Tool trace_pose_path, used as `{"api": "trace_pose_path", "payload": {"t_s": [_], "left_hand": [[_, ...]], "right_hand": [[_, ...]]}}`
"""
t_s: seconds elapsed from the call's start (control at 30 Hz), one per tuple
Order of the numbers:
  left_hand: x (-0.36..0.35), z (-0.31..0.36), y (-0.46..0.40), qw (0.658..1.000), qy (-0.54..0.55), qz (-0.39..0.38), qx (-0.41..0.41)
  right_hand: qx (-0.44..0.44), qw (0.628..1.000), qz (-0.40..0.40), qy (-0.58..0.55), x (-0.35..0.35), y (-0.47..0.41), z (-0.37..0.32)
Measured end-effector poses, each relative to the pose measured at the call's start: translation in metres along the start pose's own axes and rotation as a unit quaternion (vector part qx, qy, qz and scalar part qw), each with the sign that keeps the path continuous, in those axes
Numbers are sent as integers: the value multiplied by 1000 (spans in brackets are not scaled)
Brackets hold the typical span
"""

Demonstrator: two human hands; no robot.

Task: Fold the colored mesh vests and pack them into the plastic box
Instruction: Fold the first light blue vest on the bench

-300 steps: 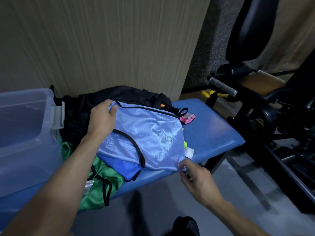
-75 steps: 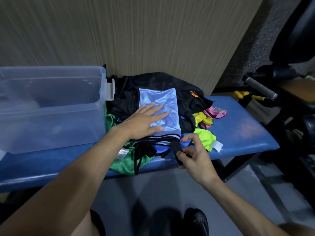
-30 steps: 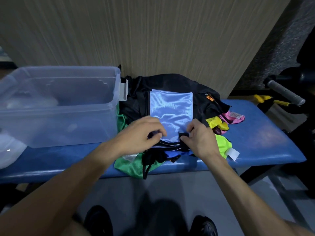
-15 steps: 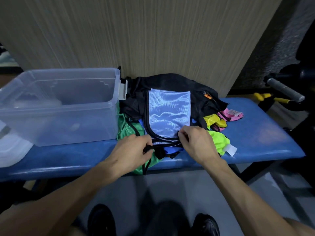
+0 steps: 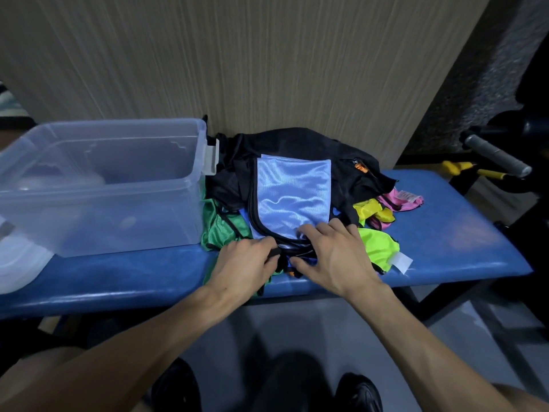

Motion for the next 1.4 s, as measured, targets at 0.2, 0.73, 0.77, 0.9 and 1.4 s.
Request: {"api": "trace_pose_path", "payload": {"t_s": [0.2, 0.73, 0.77, 0.9, 1.4], "left_hand": [[-3, 6, 6, 999, 30, 11, -21], [19, 1, 19, 983, -36, -13, -181], [25, 0, 18, 979, -57, -8, -195], [38, -1, 21, 972, -73, -17, -222], [21, -33, -35, 979, 189, -62, 31]], "right_hand": [[-1, 1000, 22, 18, -4, -3, 0], [41, 993, 37, 102, -7, -1, -10], [41, 993, 38, 107, -9, -1, -11], [47, 990, 56, 119, -10, -1, -15], [44, 999, 0, -23, -3, 2, 8]]}}
Point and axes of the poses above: each hand's wrist, its own y-axis away from the middle knuckle, its own x-axis out of the back of the hand, z = x × y, the point moved 6 cm from there along -y, towards the middle knuckle, and after that the axes turned 2 degrees about y, right-handed, at the moved point
